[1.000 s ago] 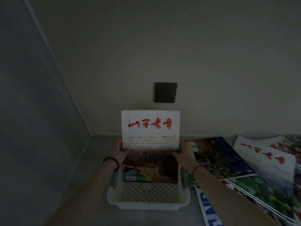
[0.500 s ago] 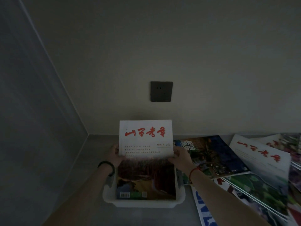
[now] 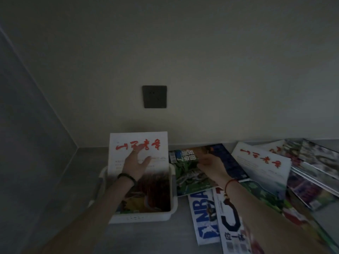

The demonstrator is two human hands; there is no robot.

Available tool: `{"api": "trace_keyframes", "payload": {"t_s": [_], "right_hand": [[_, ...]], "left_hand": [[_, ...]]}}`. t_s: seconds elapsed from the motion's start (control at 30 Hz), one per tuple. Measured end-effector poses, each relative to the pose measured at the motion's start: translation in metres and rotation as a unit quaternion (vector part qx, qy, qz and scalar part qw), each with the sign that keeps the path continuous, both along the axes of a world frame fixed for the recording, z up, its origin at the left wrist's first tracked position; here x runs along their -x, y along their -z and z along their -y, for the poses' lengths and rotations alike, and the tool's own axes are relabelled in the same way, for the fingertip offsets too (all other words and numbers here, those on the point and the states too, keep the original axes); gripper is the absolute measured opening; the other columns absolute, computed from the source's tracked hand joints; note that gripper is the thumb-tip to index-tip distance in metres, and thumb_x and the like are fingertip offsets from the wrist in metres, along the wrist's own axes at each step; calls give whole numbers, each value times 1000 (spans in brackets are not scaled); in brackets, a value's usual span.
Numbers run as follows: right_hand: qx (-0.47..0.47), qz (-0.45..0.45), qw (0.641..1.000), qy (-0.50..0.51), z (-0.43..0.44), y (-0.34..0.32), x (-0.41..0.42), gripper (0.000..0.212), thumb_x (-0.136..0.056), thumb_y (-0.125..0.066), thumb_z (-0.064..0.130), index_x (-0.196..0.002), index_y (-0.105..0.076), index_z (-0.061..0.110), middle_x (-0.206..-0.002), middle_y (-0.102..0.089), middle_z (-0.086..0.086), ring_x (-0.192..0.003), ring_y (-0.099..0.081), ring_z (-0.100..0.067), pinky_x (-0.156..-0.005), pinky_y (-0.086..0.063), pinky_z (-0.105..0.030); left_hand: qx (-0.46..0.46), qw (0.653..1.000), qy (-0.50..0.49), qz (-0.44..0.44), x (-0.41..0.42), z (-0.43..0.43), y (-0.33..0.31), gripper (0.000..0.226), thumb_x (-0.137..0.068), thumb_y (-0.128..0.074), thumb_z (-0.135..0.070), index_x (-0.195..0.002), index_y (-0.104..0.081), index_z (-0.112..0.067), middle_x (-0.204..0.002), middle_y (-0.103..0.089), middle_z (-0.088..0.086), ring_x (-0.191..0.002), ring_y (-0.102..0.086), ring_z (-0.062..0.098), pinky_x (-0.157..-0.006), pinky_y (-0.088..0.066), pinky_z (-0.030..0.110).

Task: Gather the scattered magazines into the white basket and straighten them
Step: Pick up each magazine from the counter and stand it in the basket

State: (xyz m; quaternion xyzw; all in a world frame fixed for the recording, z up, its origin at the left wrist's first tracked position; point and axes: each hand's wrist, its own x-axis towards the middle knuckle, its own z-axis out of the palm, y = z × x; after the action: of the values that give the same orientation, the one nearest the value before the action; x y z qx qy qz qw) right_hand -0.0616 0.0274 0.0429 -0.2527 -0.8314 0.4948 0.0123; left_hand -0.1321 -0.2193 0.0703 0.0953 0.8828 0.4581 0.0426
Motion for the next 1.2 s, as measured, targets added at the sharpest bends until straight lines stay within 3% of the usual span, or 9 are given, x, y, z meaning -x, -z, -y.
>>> {"api": "trace_keyframes", "payload": {"t_s": [0.27, 0.4, 0.53, 0.63, 0.77, 0.83, 0.93, 1.07, 1.2], "right_hand": [[38, 32, 993, 106, -100, 21, -58, 31, -80, -65, 2, -111, -61, 1, -110, -65, -18, -103, -61, -27, -90, -50, -35], [-22, 36, 992, 117, -125, 32, -75, 29, -82, -64, 10, -110, -61, 2, -111, -64, -12, -97, -59, -20, -73, -41, -23], [-29, 44, 992, 111, -137, 34, -82, 5, -83, -64, 14, -84, -61, 11, -76, -57, -2, -76, -56, -19, -66, -39, -26], [-14, 47, 995, 91, -142, 47, -80, 37, -82, -61, 8, -52, -42, 15, -47, -42, 0, -45, -42, -13, -49, -32, -28], [116, 36, 986, 117, -144, 54, -72, 6, -84, -62, 9, -81, -64, 5, -78, -65, -16, -73, -63, -28, -73, -54, -45], [178, 48, 974, 130, -147, 58, -65, 13, -85, -60, 7, -73, -58, 10, -72, -59, -11, -65, -57, -21, -68, -53, -38], [300, 80, 940, 141, -145, 57, -55, 5, -88, -58, 9, -87, -57, 5, -75, -58, -10, -64, -57, -19, -61, -53, -29], [299, 52, 946, 110, -132, 50, -47, 23, -94, -47, 7, -116, -49, 6, -106, -63, -18, -74, -66, -24, -62, -56, -31], [226, -21, 970, 90, -125, 31, -48, 21, -94, -45, 6, -114, -49, 4, -104, -66, -22, -69, -69, -21, -53, -57, -24]], "left_hand": [[-33, 987, 123, 96, -60, -118, 21, 55, -88, -55, -24, -138, -32, -14, -146, -38, 6, -134, -35, 20, -109, -30, 30], [-13, 982, 126, 138, -76, -151, 38, 59, -89, -53, -24, -141, -27, -13, -146, -37, 5, -131, -37, 18, -100, -31, 15], [99, 974, 152, 136, -82, -170, 57, 65, -89, -53, -26, -143, -18, -16, -149, -30, 5, -135, -33, 20, -109, -30, 29], [188, 961, 176, 105, -83, -177, 72, 68, -90, -51, -24, -144, -11, -19, -154, -18, 4, -140, -23, 20, -114, -22, 29], [274, 940, 185, 88, -81, -181, 91, 66, -92, -47, -23, -145, -8, -23, -156, -8, 0, -143, -14, 18, -116, -16, 27], [326, 922, 190, 87, -79, -182, 97, 64, -94, -43, -24, -145, -5, -26, -157, -7, -1, -143, -11, 18, -117, -18, 30], [359, 910, 193, 80, -77, -185, 99, 61, -95, -39, -26, -145, -6, -27, -157, -8, -1, -143, -12, 18, -117, -19, 31], [375, 901, 201, 86, -78, -188, 93, 61, -94, -41, -27, -145, -8, -25, -157, -6, 0, -143, -14, 18, -116, -22, 31], [355, 903, 226, 82, -83, -189, 87, 65, -93, -43, -30, -146, -5, -24, -157, -6, 0, -141, -20, 19, -115, -23, 31]]}}
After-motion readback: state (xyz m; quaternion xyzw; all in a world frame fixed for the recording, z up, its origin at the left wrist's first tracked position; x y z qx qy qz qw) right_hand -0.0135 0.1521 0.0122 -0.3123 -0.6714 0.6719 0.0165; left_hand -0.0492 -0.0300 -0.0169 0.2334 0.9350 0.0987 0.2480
